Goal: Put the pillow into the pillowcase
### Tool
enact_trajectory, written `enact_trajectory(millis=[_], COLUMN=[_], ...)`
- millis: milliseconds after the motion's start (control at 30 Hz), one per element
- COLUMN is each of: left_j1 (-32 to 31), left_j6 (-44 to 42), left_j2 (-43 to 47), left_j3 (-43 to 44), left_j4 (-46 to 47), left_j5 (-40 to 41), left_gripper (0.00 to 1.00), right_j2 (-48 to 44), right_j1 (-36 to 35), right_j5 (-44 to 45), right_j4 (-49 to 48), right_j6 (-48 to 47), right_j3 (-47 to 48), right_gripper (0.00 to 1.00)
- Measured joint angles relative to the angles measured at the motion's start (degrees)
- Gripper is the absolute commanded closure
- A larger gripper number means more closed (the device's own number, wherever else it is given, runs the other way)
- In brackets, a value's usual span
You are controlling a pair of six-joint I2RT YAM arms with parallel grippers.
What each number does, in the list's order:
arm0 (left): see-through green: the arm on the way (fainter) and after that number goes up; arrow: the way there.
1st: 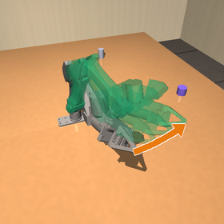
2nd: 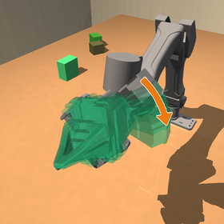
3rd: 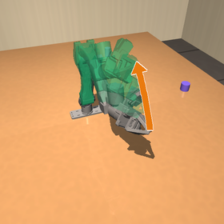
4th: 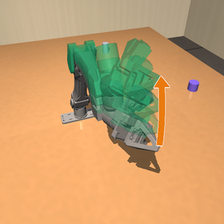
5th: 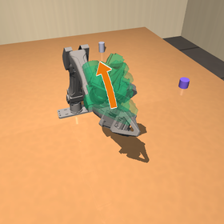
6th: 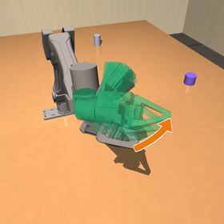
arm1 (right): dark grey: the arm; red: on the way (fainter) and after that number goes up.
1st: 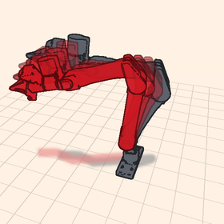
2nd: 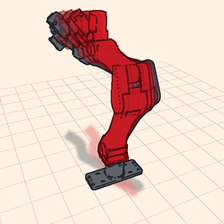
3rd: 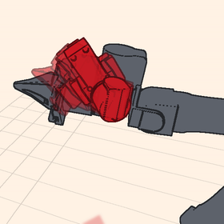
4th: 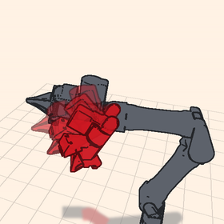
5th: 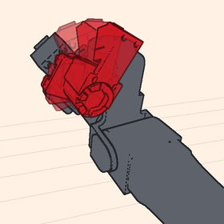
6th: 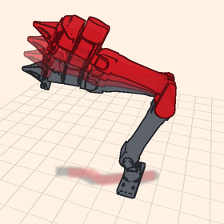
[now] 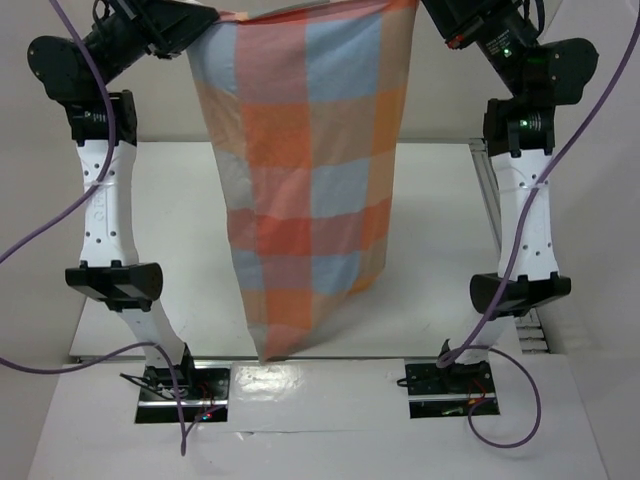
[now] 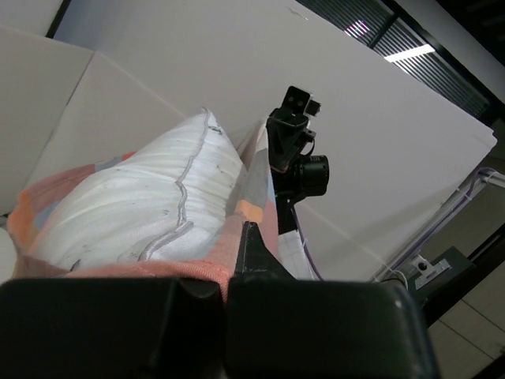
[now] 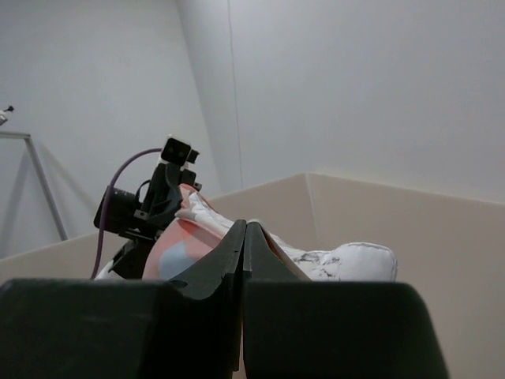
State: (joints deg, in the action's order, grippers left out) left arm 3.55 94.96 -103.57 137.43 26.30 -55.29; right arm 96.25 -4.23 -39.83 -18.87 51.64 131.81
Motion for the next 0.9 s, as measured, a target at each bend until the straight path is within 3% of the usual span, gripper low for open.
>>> enact_trajectory(millis=[200,367,467,733,767,800,833,900], left_j1=[1.2,5.3,7.6,8.0,7.1,5.9,4.7,1.8], left_j6=[0.0,4.0,5.1,2.4,2.2,2.2,2.2,2.2], left_j2=[-3.9,-8.4,-9.0,1.0,1.5,1.7,1.6,0.6], left_j3=[2.8,5.9,6.3,2.1,2.3,3.0,3.7,5.0], left_j4=[-0.6,0.5,-0.3,-2.1,-2.0,-1.7,-1.4,-1.1], left_j5=[-0.8,-0.9,0.2,1.3,1.2,1.0,1.0,1.0], left_gripper=[1.0,1.0,1.0,1.0,1.0,1.0,1.0,1.0], right_j2=[5.5,16.4,17.9,-6.9,-10.5,-12.7,-14.2,-15.2], right_j1=[0.0,1.4,2.3,-1.2,-2.5,-3.9,-5.1,-9.1], right_j5=[0.9,6.5,8.9,9.2,8.9,8.3,7.5,5.2], right_j4=[-0.3,-6.4,-8.8,-6.2,-5.1,-3.6,-2.0,2.1], right_j6=[0.2,7.4,10.4,1.5,-0.4,-2.2,-3.5,-8.6], right_j3=[3.0,14.1,13.7,-13.6,-16.7,-18.6,-19.5,-19.6], right_gripper=[1.0,1.0,1.0,1.0,0.92,0.73,0.21,0.06])
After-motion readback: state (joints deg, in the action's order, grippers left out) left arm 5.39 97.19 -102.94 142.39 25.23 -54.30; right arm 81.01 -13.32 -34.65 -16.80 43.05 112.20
